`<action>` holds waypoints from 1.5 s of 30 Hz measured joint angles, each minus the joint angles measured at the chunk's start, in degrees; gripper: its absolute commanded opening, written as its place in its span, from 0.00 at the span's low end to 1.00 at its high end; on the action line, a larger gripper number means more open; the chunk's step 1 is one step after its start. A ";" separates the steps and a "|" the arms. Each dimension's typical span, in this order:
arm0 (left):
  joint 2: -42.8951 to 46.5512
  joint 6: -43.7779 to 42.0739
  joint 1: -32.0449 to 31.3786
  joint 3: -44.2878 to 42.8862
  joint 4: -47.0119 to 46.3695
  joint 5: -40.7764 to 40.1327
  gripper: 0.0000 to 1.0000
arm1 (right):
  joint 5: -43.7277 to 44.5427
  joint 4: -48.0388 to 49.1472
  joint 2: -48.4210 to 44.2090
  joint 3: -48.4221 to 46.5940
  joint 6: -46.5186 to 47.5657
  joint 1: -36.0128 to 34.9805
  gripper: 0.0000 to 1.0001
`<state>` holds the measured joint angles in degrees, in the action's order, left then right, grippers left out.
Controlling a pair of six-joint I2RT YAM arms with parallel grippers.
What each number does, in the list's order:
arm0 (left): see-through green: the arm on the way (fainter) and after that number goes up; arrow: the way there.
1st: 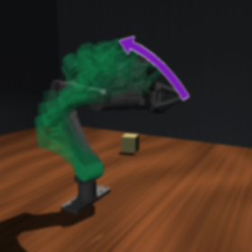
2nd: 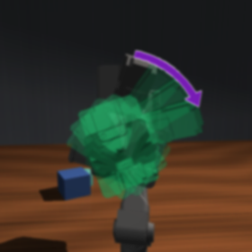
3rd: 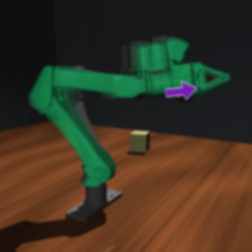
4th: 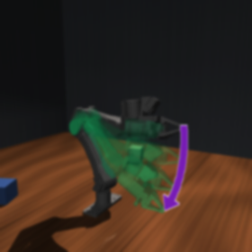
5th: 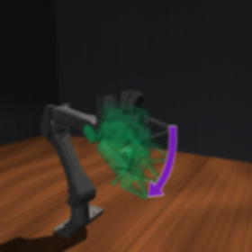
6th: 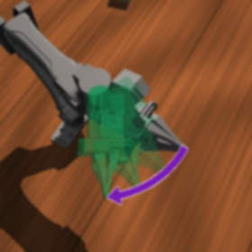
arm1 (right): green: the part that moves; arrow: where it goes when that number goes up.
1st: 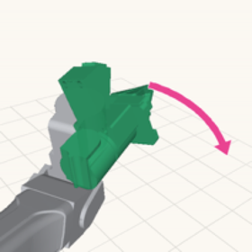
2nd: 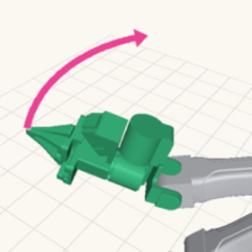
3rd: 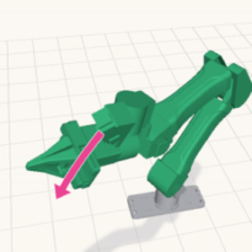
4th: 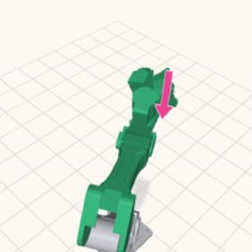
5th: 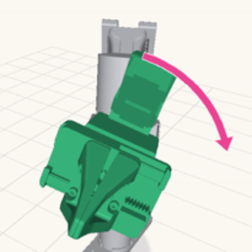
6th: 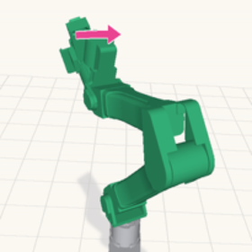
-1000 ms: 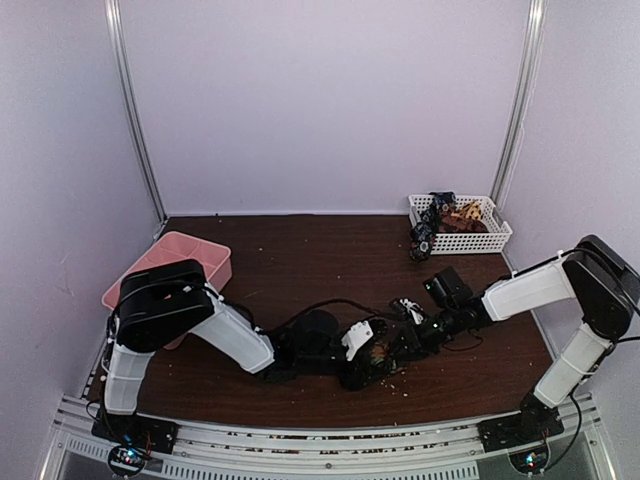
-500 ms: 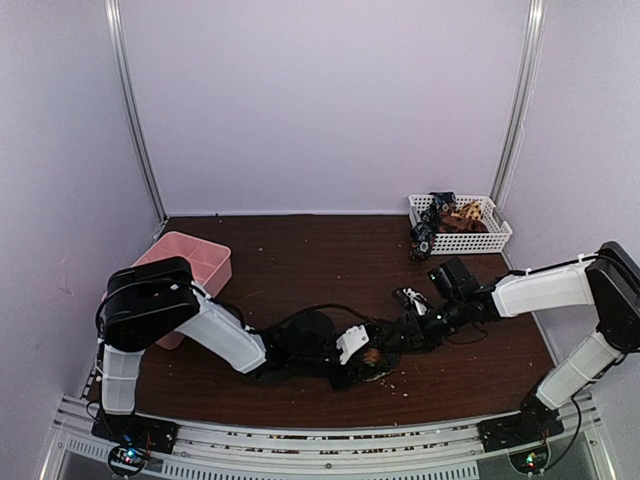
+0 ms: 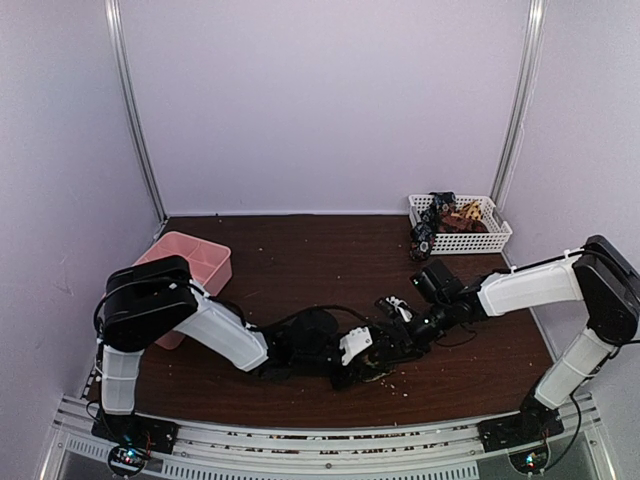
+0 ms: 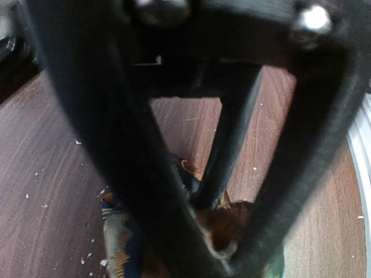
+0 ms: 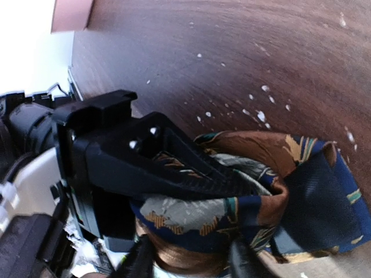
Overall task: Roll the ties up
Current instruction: Roll the tie at the center of the board.
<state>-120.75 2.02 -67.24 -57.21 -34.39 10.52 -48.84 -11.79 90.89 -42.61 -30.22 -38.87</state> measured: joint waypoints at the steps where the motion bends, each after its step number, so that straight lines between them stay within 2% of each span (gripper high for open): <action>1: 0.00 -0.02 0.00 -0.02 0.13 -0.02 0.38 | -0.02 -0.17 0.22 -0.44 0.13 0.00 0.15; 3: 0.02 -0.02 0.00 -0.04 0.46 -0.02 0.40 | -0.04 -0.48 0.26 -0.79 1.38 0.02 0.03; 4: 0.07 -0.02 0.00 -0.04 0.61 -0.07 0.42 | -0.17 -0.55 0.26 -0.94 1.60 0.13 0.00; 8: 0.46 -0.09 0.00 0.00 1.33 -0.35 0.53 | -0.52 0.24 0.39 -0.70 1.99 0.96 0.00; 15: 0.74 -0.24 0.00 -0.46 1.49 -0.46 0.58 | -2.69 3.56 0.52 2.14 2.08 3.69 0.00; 19: 0.74 -0.07 0.00 -0.83 1.03 -0.42 0.50 | -3.45 4.07 1.01 2.67 2.56 4.81 0.00; 21: 0.57 0.13 0.00 -1.22 1.07 -0.46 0.39 | -3.87 4.37 1.25 2.84 2.78 4.98 0.00; 22: 0.37 0.37 0.02 -1.44 1.05 -0.52 0.35 | -3.93 4.42 1.29 2.86 2.86 5.07 0.03; 27: -0.46 1.09 0.07 -1.49 -0.50 0.13 0.26 | -3.37 3.85 0.96 3.15 2.80 5.53 0.45; 29: -0.59 1.03 0.07 -0.90 -1.90 0.24 0.25 | -2.23 3.08 0.35 3.65 2.84 6.29 0.58; 31: -0.68 0.83 0.07 0.00 -3.72 0.35 0.25 | -1.05 1.88 -0.70 4.04 2.62 7.02 0.65; 40: -0.68 -0.66 0.07 1.36 -6.08 0.59 0.25 | 3.93 -1.33 -2.67 4.55 3.50 11.61 0.81; 45: -0.68 -0.92 0.07 1.33 -6.08 0.63 0.25 | 1.36 2.14 -0.87 4.50 3.04 11.63 0.84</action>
<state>-121.43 1.10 -67.18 -55.88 -40.47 11.16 -47.48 -9.65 90.02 -38.11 -27.18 -27.24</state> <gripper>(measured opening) 0.345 0.830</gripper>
